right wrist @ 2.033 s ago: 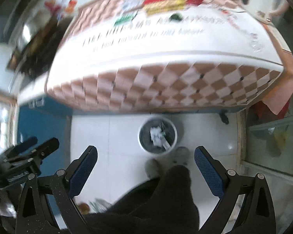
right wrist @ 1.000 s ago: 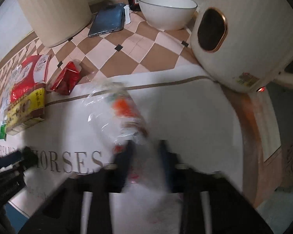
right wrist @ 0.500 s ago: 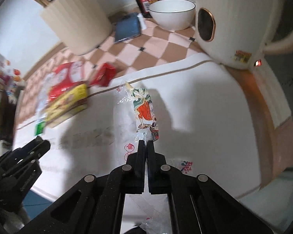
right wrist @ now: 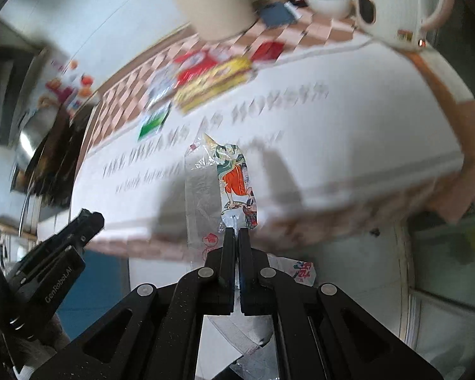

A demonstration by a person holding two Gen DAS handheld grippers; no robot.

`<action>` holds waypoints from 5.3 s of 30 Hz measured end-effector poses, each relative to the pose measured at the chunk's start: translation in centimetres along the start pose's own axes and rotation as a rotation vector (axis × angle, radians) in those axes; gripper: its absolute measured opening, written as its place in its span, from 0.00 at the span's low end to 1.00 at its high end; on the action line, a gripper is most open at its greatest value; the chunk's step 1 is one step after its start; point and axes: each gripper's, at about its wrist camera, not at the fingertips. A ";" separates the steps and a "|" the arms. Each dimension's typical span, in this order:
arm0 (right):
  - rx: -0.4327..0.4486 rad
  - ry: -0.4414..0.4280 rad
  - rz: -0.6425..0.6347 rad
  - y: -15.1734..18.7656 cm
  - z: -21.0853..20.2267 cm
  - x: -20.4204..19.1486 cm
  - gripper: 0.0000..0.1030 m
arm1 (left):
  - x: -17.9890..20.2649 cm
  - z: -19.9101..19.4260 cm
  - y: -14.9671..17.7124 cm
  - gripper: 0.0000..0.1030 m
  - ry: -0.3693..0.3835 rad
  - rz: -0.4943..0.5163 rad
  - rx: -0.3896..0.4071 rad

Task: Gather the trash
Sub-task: 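Drop the wrapper and scrap into the grey bin by opening both tools, then raise both tools back toward the remaining packets on the counter, then grasp the green-and-white medicine box with the left tool while the right tool grasps the yellow box, then carry both boxes down over the bin and open both tools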

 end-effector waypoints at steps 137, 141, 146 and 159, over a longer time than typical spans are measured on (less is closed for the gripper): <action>-0.430 0.097 -0.177 -25.4 18.9 3.0 0.87 | -0.1 22.0 -21.8 0.82 -0.046 -0.225 -0.344; -0.426 0.106 -0.287 -25.4 18.7 2.0 0.87 | 0.9 20.8 -22.8 0.18 -0.050 -0.184 -0.295; -0.436 0.149 -0.359 -24.7 20.1 1.0 0.88 | 1.9 19.9 -22.4 0.00 -0.104 -0.110 -0.264; -0.290 0.093 -0.258 -20.0 15.7 -0.8 0.65 | -3.3 10.8 -16.7 0.00 -0.023 -0.197 -0.127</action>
Point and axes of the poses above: each gripper's, at about its wrist camera, not at the fingertips, and z roughly the way its jaws point, x to its right, y to its underside, and after that the axes turned 14 degrees about -y, right-handed
